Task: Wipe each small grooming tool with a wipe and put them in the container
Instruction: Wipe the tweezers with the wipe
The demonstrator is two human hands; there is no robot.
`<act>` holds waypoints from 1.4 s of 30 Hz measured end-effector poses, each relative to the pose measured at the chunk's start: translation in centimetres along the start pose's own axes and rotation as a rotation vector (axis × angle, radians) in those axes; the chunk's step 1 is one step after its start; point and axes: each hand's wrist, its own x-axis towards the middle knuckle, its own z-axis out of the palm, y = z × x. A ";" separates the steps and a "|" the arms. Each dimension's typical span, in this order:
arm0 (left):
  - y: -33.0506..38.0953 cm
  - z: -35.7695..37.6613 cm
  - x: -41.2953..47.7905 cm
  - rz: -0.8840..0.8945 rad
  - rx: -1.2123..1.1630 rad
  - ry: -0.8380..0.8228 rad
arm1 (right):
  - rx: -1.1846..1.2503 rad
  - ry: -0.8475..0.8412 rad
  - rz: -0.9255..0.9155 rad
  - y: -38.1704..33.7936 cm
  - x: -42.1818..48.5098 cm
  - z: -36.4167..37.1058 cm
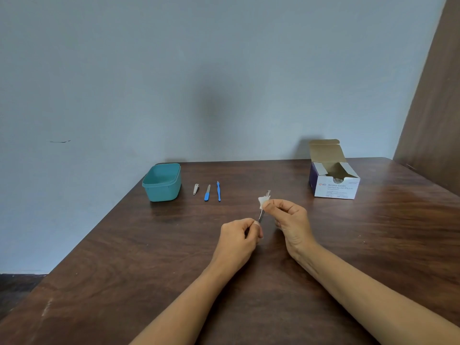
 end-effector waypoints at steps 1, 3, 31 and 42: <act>0.0 0.0 0.0 0.000 -0.001 0.004 | -0.020 -0.015 -0.007 0.1 -0.1 0.0; 0.0 0.1 0.0 0.006 -0.002 0.019 | -0.044 -0.033 -0.026 0.2 -0.1 0.0; -0.9 0.1 0.5 0.188 0.224 0.076 | -0.250 -0.113 0.062 -0.5 -0.9 0.0; 0.1 0.7 0.3 0.245 0.199 0.033 | -0.188 0.039 -0.086 -1.0 -0.4 0.1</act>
